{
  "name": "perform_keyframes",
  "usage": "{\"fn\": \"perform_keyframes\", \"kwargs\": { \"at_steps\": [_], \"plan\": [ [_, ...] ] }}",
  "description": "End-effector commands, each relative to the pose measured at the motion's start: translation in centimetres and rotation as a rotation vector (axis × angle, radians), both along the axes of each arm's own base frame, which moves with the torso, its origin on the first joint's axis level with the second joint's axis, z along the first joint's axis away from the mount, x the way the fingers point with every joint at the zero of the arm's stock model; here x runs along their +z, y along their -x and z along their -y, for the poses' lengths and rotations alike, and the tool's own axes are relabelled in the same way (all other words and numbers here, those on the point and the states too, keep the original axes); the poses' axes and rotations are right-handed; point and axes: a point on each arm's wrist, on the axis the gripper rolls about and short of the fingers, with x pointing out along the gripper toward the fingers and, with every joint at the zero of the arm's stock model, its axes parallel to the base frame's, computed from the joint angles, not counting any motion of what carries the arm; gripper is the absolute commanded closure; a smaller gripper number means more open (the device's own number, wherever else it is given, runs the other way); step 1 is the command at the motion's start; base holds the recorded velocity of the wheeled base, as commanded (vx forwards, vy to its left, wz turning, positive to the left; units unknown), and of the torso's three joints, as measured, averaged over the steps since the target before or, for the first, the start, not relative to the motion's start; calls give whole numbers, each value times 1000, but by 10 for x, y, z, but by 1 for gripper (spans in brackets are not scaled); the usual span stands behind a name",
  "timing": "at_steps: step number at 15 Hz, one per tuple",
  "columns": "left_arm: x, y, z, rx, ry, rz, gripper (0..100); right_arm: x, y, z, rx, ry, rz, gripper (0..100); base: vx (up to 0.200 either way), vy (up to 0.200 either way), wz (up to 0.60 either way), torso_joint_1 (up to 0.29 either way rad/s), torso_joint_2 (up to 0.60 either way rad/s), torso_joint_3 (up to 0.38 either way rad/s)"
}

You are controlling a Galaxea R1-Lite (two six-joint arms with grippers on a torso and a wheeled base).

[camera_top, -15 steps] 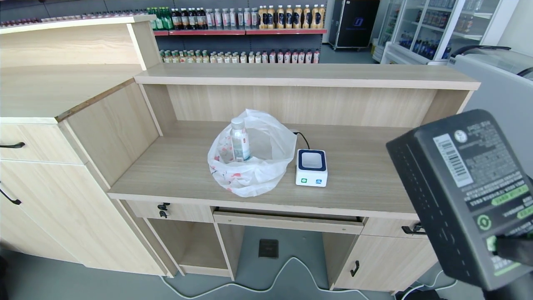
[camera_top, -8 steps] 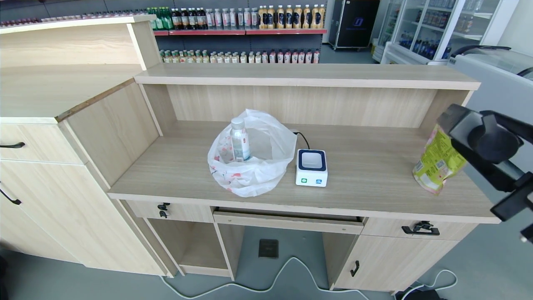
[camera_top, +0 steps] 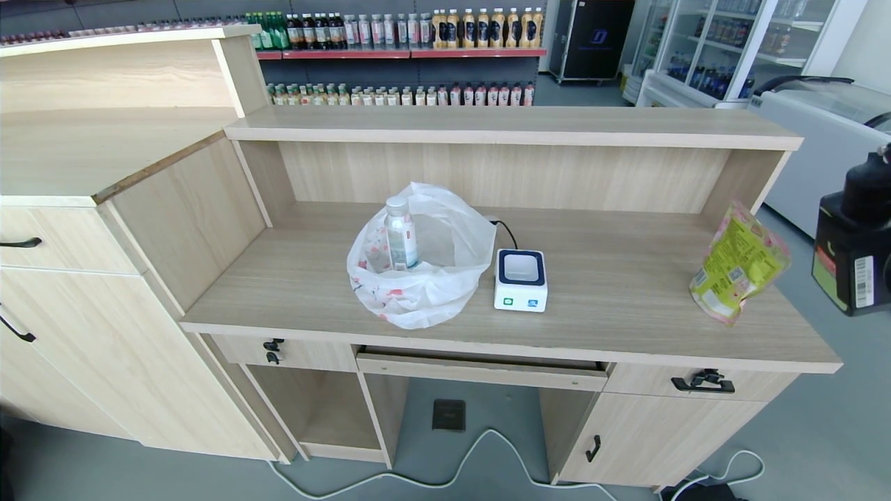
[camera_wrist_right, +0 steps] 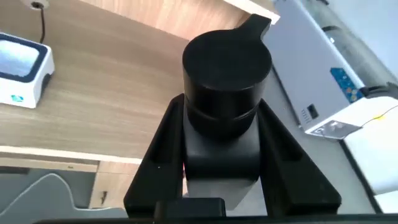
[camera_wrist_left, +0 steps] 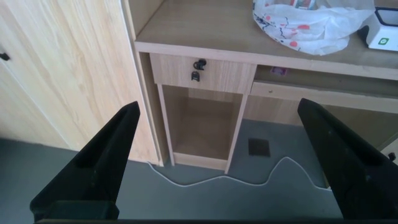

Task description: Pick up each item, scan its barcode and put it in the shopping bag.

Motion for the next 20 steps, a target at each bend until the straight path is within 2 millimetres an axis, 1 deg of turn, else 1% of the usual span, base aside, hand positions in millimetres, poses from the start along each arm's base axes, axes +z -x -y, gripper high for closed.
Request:
{"fn": "perform_keyframes", "kwargs": {
  "at_steps": [1,2,3,4,5,6,7,8,10,12,14,15,16,18,20],
  "plan": [
    [0,0,0,1,0,0,0,26,-50,8,19,-166,-61,100,0,0,0,0,0,0],
    [0,0,0,1,0,0,0,27,-64,13,58,-213,-73,100,0,0,0,0,0,0],
    [0,0,0,1,0,0,0,26,-70,18,57,-221,-78,100,0,0,0,0,0,0],
    [0,0,0,1,0,0,0,24,-81,32,41,-233,-66,100,0,0,0,0,0,0],
    [0,0,0,1,0,0,0,25,-83,34,35,-238,-34,100,0,0,0,0,0,0],
    [0,0,0,1,0,0,0,25,-90,39,17,-238,1,100,0,0,0,0,0,0],
    [0,0,0,1,0,0,0,27,-91,52,-29,-230,17,100,0,0,0,0,0,0],
    [0,0,0,1,0,0,0,27,-87,60,-23,-200,-2,100,0,0,0,0,0,0],
    [0,0,0,1,0,0,0,25,-74,73,65,-176,-43,100,0,0,0,0,0,0],
    [0,0,0,1,0,0,0,29,-69,74,164,-212,-30,100,0,0,600,5,0,2],
    [0,0,0,1,0,0,0,36,-72,70,185,-283,12,100,0,0,600,-2,0,7],
    [0,0,0,1,0,0,0,36,-72,70,185,-283,12,100,0,0,600,2,-2,2],
    [0,0,0,1,0,0,0,43,-77,67,206,-359,42,100,0,0,600,7,-2,-2],
    [0,0,0,1,0,0,0,42,-76,67,411,-522,15,100,0,0,0,0,0,0],
    [0,0,0,1,0,0,0,45,-77,74,561,-701,13,100,0,0,0,0,0,0]
  ]
}}
